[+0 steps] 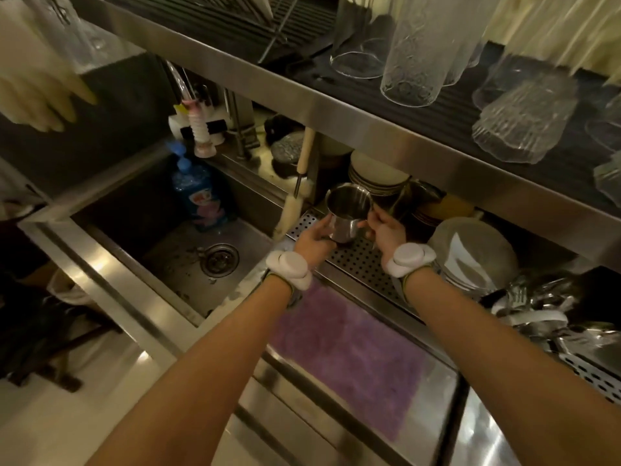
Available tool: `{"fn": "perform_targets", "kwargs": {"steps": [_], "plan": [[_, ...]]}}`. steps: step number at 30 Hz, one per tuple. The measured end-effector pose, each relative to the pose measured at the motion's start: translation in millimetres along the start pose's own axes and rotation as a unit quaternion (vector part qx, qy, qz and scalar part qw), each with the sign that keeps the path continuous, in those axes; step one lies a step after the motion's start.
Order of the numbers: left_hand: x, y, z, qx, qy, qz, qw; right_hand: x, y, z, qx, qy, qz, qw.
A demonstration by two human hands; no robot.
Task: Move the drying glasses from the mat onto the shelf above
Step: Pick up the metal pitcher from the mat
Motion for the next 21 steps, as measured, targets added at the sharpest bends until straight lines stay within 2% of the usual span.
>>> {"fn": "perform_targets", "kwargs": {"steps": [7,15,21], "plan": [[9.9,-2.9,28.2,-0.007,0.011,0.018,1.0,-6.6,8.1,35.0,0.018,-0.017,-0.003,1.0],[19.7,-0.5,51.4,-0.022,0.05,0.086,0.995,-4.5,5.4,64.4,0.009,-0.02,-0.034,0.999],[7.4,0.2,59.8,-0.014,0.031,0.07,0.997,-3.2,7.9,76.0,0.009,-0.034,-0.054,0.998]]}}
Point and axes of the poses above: each hand's wrist, its own z-axis towards the middle knuckle, its own y-axis out of the palm, x = y × z, the point moved 8 cm from there along z, towards the middle knuckle, and after that the axes turned 5 degrees about -z, right-handed, at the moved point
